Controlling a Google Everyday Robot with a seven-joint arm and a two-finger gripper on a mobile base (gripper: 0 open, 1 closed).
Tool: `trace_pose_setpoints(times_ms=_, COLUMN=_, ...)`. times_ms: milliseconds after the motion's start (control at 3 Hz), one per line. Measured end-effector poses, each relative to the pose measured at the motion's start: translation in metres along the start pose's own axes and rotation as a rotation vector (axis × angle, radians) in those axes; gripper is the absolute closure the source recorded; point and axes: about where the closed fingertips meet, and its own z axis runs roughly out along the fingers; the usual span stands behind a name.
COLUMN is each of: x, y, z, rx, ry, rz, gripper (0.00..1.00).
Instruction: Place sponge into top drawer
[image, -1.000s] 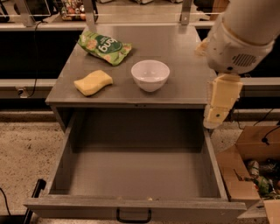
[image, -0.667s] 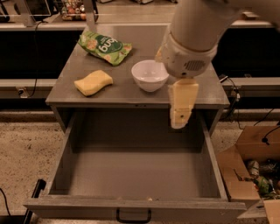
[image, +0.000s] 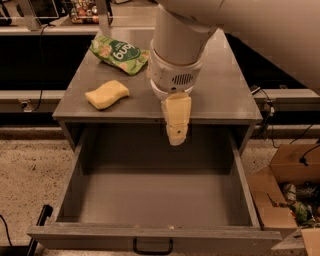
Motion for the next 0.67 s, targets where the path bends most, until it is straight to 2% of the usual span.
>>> trace_pose_setpoints(times_ms=333, x=0.013, y=-0.031, z=0.011, rx=0.007, ry=0.012, rz=-0.039, gripper=0.0)
trace_pose_setpoints(times_ms=667, x=0.025, y=-0.095, z=0.037, rx=0.011, ry=0.029, rz=-0.117, gripper=0.0)
